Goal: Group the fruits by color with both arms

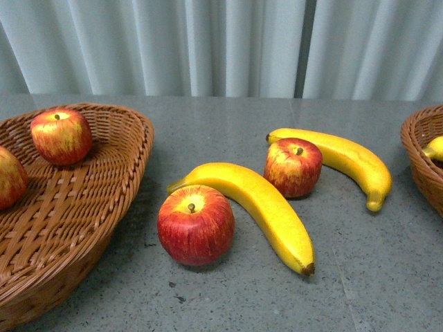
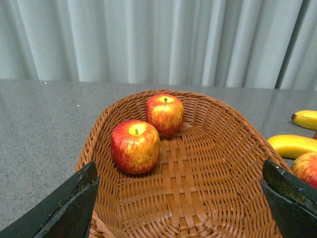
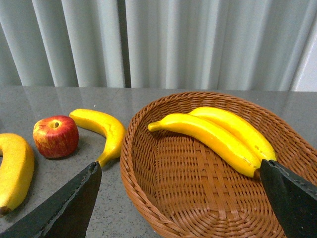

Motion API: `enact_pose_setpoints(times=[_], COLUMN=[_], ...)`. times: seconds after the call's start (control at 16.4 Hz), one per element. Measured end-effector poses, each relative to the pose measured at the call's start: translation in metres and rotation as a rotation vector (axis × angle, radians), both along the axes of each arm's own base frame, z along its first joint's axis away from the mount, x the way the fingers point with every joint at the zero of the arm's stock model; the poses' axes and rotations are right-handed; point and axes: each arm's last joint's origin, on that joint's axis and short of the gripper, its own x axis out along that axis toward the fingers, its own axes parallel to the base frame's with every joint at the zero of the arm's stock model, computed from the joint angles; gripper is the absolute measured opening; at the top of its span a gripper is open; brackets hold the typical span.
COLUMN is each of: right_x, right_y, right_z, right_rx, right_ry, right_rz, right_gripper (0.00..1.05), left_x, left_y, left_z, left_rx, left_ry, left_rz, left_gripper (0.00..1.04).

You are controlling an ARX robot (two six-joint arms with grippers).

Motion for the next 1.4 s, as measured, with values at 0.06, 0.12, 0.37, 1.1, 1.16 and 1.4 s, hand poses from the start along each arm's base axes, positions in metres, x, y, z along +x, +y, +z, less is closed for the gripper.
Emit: enact_pose_setpoints(times=[0.06,0.12,0.37,1.1,1.16,1.4], right_x=[0.0000,0.0000,0.0000,0.0000,0.0000,0.0000], right_y=[0.0000,0.0000,0.0000,0.0000,0.0000,0.0000], right_z=[0.0000,0.0000,0.0000,0.0000,0.0000,0.0000], right_rx=[0.000,0.000,0.000,0.000,0.000,0.000], right_ry=[0.000,0.000,0.000,0.000,0.000,0.000], right_rz=[0.000,0.000,0.000,0.000,0.000,0.000], right_gripper=[0.98,0.98,0.98,0.98,0.98,0.98], left_x=[0.0000,0.0000,0.0000,0.0000,0.0000,0.0000], left_y=[0.0000,0.0000,0.0000,0.0000,0.0000,0.0000], left_z=[0.0000,0.0000,0.0000,0.0001,0.0000,0.0000], left_rx=[0.000,0.000,0.000,0.000,0.000,0.000], left_ry=[0.000,0.000,0.000,0.000,0.000,0.000], left_rz=[0.000,0.000,0.000,0.000,0.000,0.000], left_gripper=[0.98,0.98,0.98,0.98,0.98,0.98])
